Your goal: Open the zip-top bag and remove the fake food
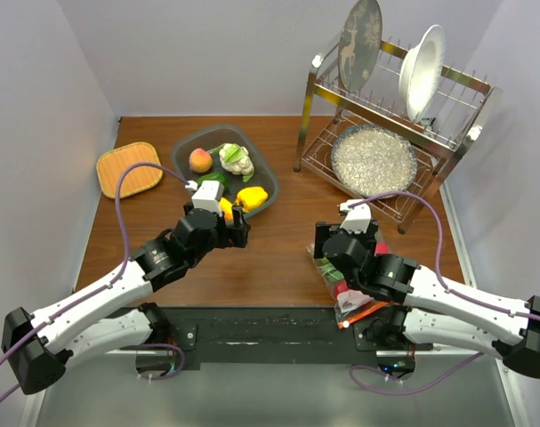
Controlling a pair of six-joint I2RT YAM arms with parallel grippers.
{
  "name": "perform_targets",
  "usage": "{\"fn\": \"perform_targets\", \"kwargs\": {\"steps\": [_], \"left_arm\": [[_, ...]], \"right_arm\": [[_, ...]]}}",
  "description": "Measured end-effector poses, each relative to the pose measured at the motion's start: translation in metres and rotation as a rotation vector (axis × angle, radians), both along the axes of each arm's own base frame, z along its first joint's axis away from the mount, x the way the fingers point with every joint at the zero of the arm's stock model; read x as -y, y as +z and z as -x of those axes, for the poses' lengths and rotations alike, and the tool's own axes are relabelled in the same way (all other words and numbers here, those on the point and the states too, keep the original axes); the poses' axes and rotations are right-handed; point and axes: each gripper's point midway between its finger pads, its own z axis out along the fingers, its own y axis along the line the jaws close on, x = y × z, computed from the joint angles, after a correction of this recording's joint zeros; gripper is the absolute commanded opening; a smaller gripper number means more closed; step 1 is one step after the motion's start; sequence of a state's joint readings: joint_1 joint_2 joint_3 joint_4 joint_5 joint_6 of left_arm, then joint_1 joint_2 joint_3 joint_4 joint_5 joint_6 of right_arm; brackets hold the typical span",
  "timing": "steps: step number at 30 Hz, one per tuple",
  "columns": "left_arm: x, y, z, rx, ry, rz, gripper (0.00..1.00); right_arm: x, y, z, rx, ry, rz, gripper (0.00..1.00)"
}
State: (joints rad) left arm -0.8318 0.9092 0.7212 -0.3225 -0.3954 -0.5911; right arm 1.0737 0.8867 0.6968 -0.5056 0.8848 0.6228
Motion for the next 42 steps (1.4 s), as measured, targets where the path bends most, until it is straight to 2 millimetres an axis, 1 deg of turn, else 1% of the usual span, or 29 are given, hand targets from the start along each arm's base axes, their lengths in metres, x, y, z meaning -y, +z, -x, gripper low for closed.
{"fn": "perform_targets", "kwargs": {"steps": [3,5,10,13,16,19,20,22,23,25,26,28,30,32,35,37,42], "left_arm": [[0.003,-0.001,0.002,0.003,-0.017,0.017,1.0],[0.007,-0.006,0.006,-0.007,-0.047,0.031,1.0],[0.029,-0.023,0.016,-0.038,-0.138,0.089,1.0],[0.051,-0.034,0.029,-0.066,-0.199,0.099,1.0],[0.085,-0.047,0.049,-0.093,-0.288,0.101,0.98],[0.116,-0.064,0.071,-0.127,-0.362,0.089,0.93],[0.126,-0.071,0.078,-0.14,-0.384,0.082,0.89],[0.146,-0.085,0.09,-0.163,-0.426,0.079,0.86],[0.156,-0.091,0.097,-0.174,-0.449,0.075,0.82],[0.175,-0.101,0.105,-0.191,-0.484,0.077,0.77],[0.186,-0.106,0.11,-0.199,-0.507,0.076,0.73],[0.209,-0.109,0.119,-0.202,-0.553,0.092,0.68],[0.231,-0.108,0.129,-0.202,-0.605,0.123,0.61],[0.246,-0.109,0.137,-0.209,-0.64,0.155,0.55],[0.256,-0.121,0.146,-0.237,-0.675,0.162,0.5],[0.265,-0.128,0.152,-0.258,-0.698,0.168,0.49],[0.276,-0.133,0.168,-0.287,-0.747,0.187,0.46]], "right_arm": [[0.004,0.004,0.001,-0.002,-0.007,0.004,0.98],[0.005,0.008,0.002,0.0,-0.012,0.005,0.98],[0.009,0.018,0.002,0.005,-0.022,0.008,0.99],[0.015,0.018,0.005,-0.004,-0.025,0.021,0.99],[0.02,0.019,0.008,-0.015,-0.032,0.026,0.98],[0.024,0.022,0.011,-0.018,-0.042,0.015,0.98],[0.026,0.024,0.012,-0.018,-0.046,0.01,0.99],[0.029,0.027,0.013,-0.013,-0.055,0.001,0.98],[0.031,0.029,0.013,-0.009,-0.06,-0.003,0.99],[0.033,0.031,0.014,-0.008,-0.064,-0.006,0.99],[0.033,0.031,0.014,-0.009,-0.065,-0.007,0.98],[0.035,0.032,0.015,-0.012,-0.067,-0.004,0.98],[0.036,0.032,0.016,-0.015,-0.068,-0.001,0.98],[0.038,0.033,0.016,-0.014,-0.072,0.006,0.98],[0.039,0.035,0.016,-0.013,-0.074,0.004,0.99],[0.038,0.035,0.016,-0.014,-0.072,0.003,0.98],[0.037,0.034,0.016,-0.019,-0.068,0.007,0.98]]}}
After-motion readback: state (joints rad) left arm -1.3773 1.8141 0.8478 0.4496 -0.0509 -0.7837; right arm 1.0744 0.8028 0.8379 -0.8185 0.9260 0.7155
